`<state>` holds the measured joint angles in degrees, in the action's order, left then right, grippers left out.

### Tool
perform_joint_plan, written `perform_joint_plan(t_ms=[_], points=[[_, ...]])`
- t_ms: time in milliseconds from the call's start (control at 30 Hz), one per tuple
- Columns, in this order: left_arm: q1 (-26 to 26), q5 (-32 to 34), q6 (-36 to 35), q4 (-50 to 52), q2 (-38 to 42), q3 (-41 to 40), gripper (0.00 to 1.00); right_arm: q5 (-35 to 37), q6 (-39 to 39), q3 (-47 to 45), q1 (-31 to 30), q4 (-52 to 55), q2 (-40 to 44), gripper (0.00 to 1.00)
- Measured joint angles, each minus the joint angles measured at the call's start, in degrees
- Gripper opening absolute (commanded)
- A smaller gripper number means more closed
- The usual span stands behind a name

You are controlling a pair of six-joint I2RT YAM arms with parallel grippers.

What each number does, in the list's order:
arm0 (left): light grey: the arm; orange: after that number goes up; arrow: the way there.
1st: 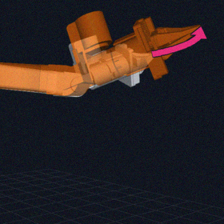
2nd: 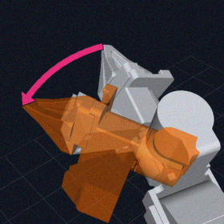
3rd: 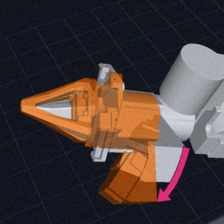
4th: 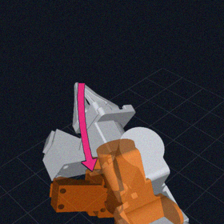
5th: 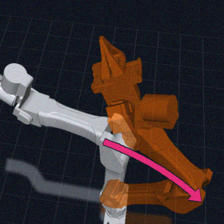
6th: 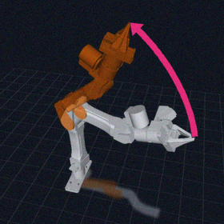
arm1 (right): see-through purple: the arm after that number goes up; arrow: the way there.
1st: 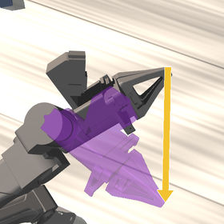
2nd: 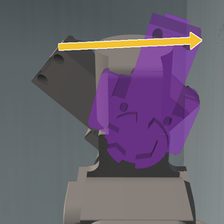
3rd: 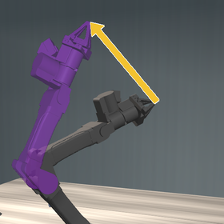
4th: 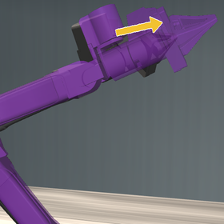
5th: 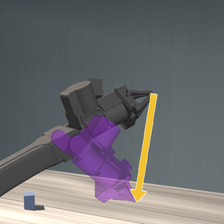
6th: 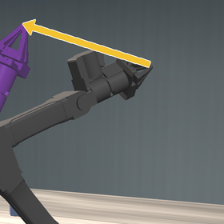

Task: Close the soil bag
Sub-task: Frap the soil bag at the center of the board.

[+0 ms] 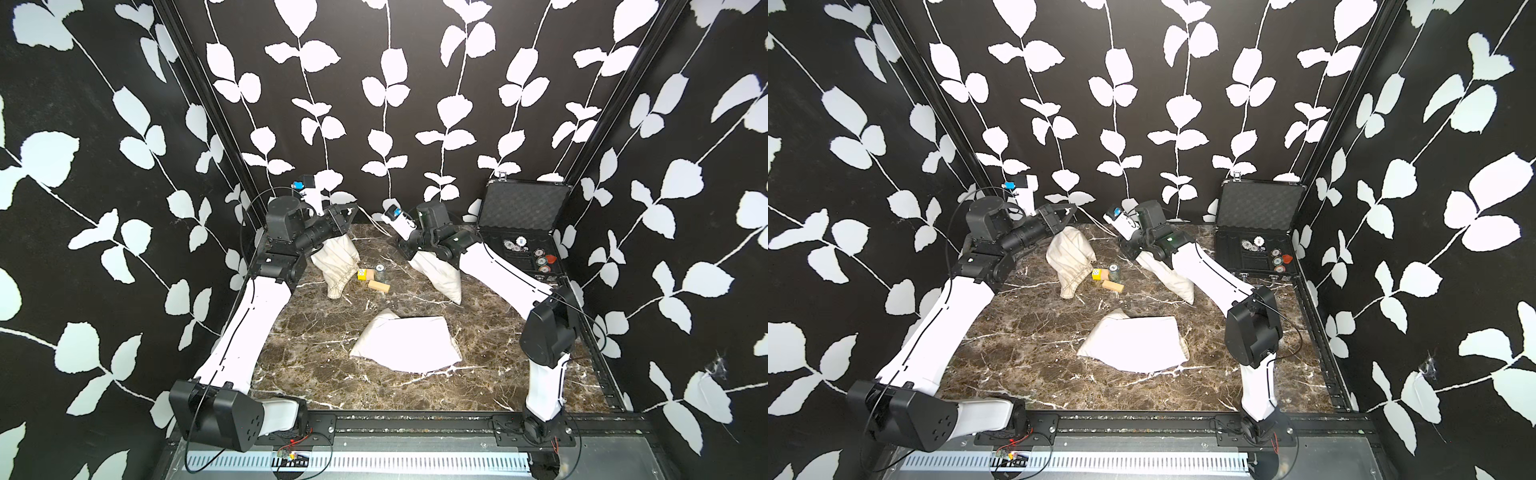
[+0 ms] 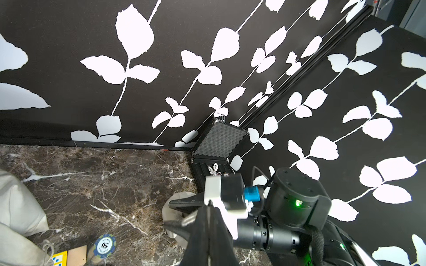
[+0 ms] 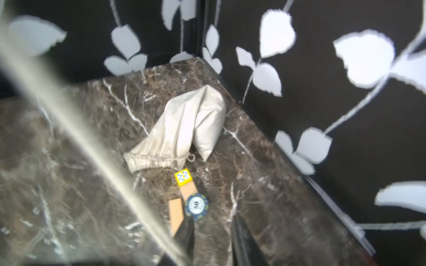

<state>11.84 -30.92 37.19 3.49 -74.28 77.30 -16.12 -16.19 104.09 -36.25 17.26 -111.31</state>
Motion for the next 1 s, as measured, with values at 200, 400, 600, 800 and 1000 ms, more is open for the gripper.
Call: perform_joint_plan(t_ms=[200,400,600,800,1000], points=[[0.0,0.0,-1.9,4.2,1.3,0.3,0.00,3.0,-2.1,1.5,1.7,1.3,-0.2,0.03],[-0.2,-2.0,-2.3,10.4,1.5,0.3,0.00,1.7,-3.5,-4.4,4.7,-3.3,1.5,0.08],[-1.9,-5.2,-1.6,13.8,1.4,0.3,0.00,-2.6,-3.7,-12.1,6.1,-8.6,4.7,0.11],[-2.0,-7.7,-1.2,13.6,1.3,0.3,0.00,-3.3,-3.3,-13.2,9.3,-9.8,8.8,0.13],[-1.9,-9.5,-0.1,10.5,1.3,0.3,0.00,-4.0,-2.2,-13.7,11.6,-9.2,10.4,0.15]])
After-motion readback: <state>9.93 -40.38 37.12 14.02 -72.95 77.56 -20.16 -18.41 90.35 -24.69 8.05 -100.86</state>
